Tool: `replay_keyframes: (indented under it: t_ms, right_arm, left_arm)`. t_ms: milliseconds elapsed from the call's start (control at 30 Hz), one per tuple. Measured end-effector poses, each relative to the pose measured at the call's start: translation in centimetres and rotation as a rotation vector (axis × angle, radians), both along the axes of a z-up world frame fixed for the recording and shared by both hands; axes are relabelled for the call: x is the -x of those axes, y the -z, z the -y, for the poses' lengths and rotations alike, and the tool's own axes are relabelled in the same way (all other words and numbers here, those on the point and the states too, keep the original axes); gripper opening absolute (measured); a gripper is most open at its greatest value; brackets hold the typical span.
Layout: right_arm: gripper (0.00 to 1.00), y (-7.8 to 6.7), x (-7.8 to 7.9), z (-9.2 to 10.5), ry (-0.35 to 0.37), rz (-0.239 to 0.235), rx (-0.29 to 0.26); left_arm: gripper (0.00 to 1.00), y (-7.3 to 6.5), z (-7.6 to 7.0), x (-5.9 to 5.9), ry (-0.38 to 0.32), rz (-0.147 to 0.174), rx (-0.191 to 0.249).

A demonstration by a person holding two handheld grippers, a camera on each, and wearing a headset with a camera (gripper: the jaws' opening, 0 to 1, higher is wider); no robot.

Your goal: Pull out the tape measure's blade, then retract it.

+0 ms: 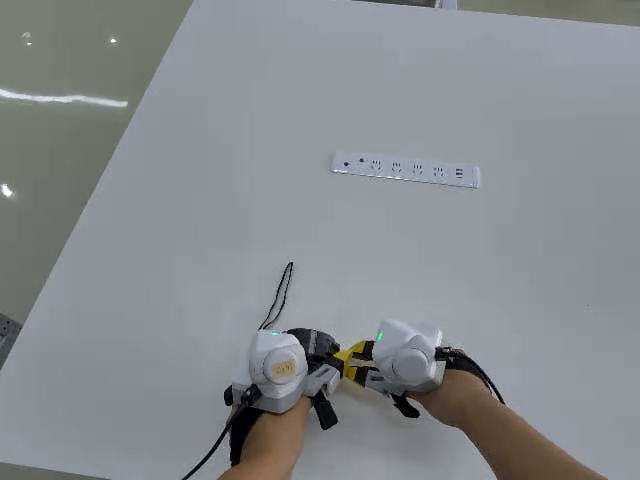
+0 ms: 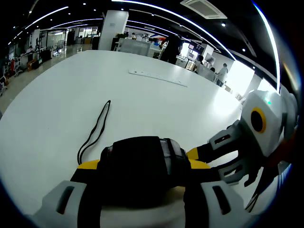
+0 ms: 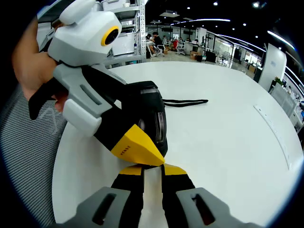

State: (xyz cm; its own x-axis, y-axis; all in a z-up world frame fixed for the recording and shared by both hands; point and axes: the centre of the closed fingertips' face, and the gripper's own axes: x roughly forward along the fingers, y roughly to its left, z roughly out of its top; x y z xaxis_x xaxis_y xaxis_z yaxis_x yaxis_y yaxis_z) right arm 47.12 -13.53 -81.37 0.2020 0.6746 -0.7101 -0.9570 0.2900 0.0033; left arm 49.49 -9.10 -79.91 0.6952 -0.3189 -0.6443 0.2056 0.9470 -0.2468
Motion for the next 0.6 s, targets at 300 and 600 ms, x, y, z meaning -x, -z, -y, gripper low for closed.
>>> replay_keyframes:
  t_ms: [300,600]
  right_arm:
    - [0.12,0.11,0.05,0.0,-0.002,0.002,0.01]
    - [0.0,0.15,0.41,0.27,-0.071,0.051,0.053]
  left_arm:
    - [0.67,-0.05,0.07,0.08,0.0,-0.002,0.006]
    - [0.66,0.15,0.01,0.52,-0.022,-0.038,0.097]
